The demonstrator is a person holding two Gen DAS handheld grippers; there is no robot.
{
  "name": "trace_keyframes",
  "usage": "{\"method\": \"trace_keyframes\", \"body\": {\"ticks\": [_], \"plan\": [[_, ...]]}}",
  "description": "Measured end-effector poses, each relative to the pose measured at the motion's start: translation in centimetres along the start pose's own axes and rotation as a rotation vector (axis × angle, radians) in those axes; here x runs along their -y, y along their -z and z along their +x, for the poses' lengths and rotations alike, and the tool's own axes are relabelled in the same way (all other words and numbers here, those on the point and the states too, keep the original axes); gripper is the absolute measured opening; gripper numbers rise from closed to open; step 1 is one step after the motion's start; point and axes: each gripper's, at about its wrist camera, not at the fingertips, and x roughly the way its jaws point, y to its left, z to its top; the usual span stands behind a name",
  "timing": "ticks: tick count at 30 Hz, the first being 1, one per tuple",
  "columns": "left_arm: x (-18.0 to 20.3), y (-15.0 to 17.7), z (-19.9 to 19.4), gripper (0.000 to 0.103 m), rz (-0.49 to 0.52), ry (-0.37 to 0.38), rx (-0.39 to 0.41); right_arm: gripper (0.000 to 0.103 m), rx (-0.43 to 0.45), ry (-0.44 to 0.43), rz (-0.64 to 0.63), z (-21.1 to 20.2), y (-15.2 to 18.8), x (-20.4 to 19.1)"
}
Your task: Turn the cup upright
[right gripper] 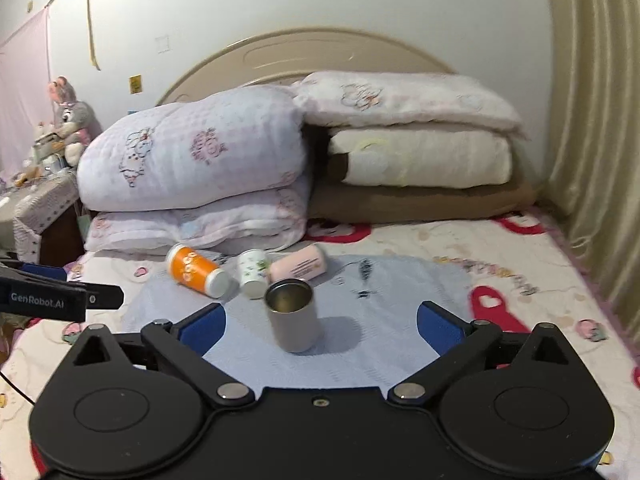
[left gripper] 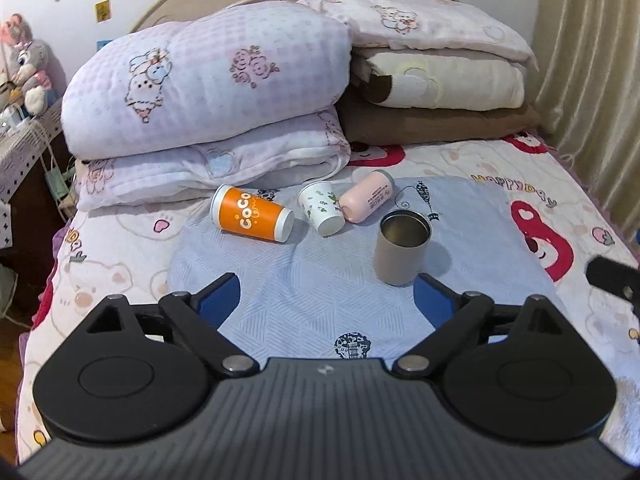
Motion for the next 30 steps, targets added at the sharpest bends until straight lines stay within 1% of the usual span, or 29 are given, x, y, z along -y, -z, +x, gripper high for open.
{"method": "trace_keyframes", "body": {"ticks": [4,9,14,18,23,27,30], "plan": [[-0.1,0.1,-0.2,0.097,-0.001,-0.009,0.005,0.103,-0.007,0.005,-0.006,-0.9,-0.1,-0.4],[0.3,0.7,-0.4,0.098,0.004,-0.023,0.001,0.103,0.013,0.051,-0.009,-1.7,0.1,-0.6],[0.4,1.7,-0.3,0.100,-0.024,-0.043,0.001,0.103,0.035,0.087,-0.006,-2.3,0.6,-0.5],[0.4,2.3,0.0,0.101,-0.047,-0.049,-0.011,0.103,0.028,0.103,-0.017,-2.3,1.1,-0.5],[0.6,2.9,0.6,0.101,-0.053,-0.072,-0.046,0.103,0.019,0.146,-0.036,-1.9,1.4,-0.3],[0.7,3.1,0.6,0.101,-0.049,-0.089,-0.043,0.103,0.021,0.163,-0.043,-2.0,1.4,-0.5],[0.8,3.1,0.5,0.101,-0.034,-0.100,-0.046,0.103,0.021,0.158,-0.036,-2.1,1.5,-0.4]]}}
